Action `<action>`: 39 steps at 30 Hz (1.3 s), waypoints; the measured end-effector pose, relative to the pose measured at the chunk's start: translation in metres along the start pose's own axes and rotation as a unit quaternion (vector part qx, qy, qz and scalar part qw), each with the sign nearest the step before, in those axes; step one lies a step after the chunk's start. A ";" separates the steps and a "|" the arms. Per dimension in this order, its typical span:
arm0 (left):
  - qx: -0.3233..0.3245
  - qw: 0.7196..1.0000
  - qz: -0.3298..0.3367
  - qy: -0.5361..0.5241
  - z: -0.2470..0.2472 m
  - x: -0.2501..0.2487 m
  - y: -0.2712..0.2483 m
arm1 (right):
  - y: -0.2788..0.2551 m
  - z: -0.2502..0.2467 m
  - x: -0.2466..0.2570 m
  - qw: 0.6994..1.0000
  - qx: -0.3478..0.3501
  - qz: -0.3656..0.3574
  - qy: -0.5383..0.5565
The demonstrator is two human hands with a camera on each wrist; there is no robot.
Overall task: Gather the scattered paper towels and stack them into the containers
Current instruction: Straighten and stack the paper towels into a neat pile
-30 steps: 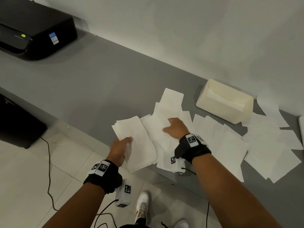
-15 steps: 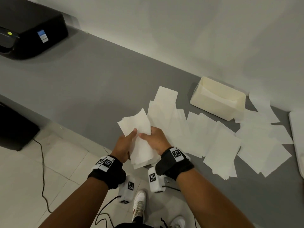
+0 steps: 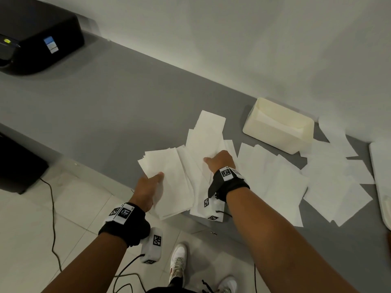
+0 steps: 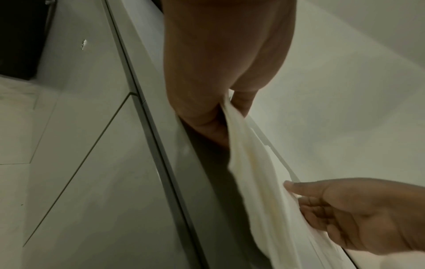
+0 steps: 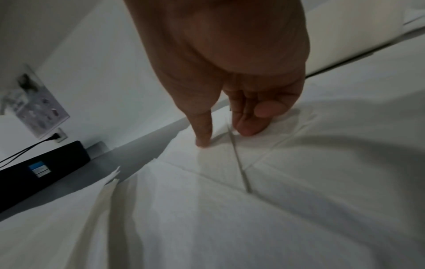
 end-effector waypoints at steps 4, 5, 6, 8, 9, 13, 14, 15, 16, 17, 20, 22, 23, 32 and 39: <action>-0.005 1.000 -0.004 0.008 0.003 0.000 -0.001 | 0.008 0.007 0.003 1.000 -0.019 0.005 -0.024; -0.002 1.000 -0.003 0.008 0.004 -0.002 -0.001 | 0.009 0.009 0.003 1.000 -0.023 0.003 -0.019; 0.002 1.000 -0.002 0.007 0.005 -0.003 -0.001 | 0.009 0.010 0.004 1.000 -0.026 -0.001 -0.009; 0.005 1.000 0.000 0.003 0.005 -0.005 -0.001 | 0.006 0.009 0.007 0.999 -0.037 -0.023 0.030; 0.007 1.000 0.001 0.002 0.005 -0.005 -0.002 | 0.003 0.005 0.009 0.996 -0.052 -0.041 0.059; 0.007 1.000 0.001 -0.002 0.004 -0.007 0.000 | -0.012 -0.033 0.012 0.970 -0.140 -0.110 0.165; 0.005 1.000 0.000 -0.002 0.004 -0.007 0.001 | -0.016 -0.042 0.012 0.965 -0.147 -0.117 0.184; 0.007 1.000 -0.001 0.000 0.004 -0.008 0.002 | -0.019 -0.050 0.012 0.960 -0.143 -0.124 0.204; 0.009 1.000 -0.003 0.001 0.006 -0.008 0.002 | -0.021 -0.054 0.014 0.956 -0.127 -0.132 0.227; 0.013 1.000 -0.004 0.002 0.007 -0.009 0.002 | -0.024 -0.053 0.016 0.951 -0.096 -0.141 0.257; 0.027 1.000 -0.013 0.002 0.014 -0.007 0.002 | -0.042 -0.026 0.025 0.923 0.063 -0.145 0.351; 0.033 0.999 -0.016 0.006 0.019 -0.007 0.001 | -0.055 -0.002 0.027 0.913 0.133 -0.142 0.358; 0.035 0.999 -0.020 0.009 0.021 -0.007 0.001 | -0.058 0.009 0.026 0.919 0.146 -0.139 0.339; 0.055 0.998 0.019 0.029 0.022 -0.016 -0.002 | -0.075 0.065 0.040 0.953 0.163 -0.206 0.149; -0.005 1.000 0.019 0.011 -0.011 -0.019 0.004 | -0.041 0.047 0.003 0.989 -0.012 -0.106 -0.104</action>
Point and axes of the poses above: each hand's wrist, its own y-axis towards the middle knuckle, its own z-axis out of the palm, x = y × z, the point moved 10 cm from there along y, towards the middle knuckle, and after that the axes turned 2 degrees about -z, right-handed, at the moved point
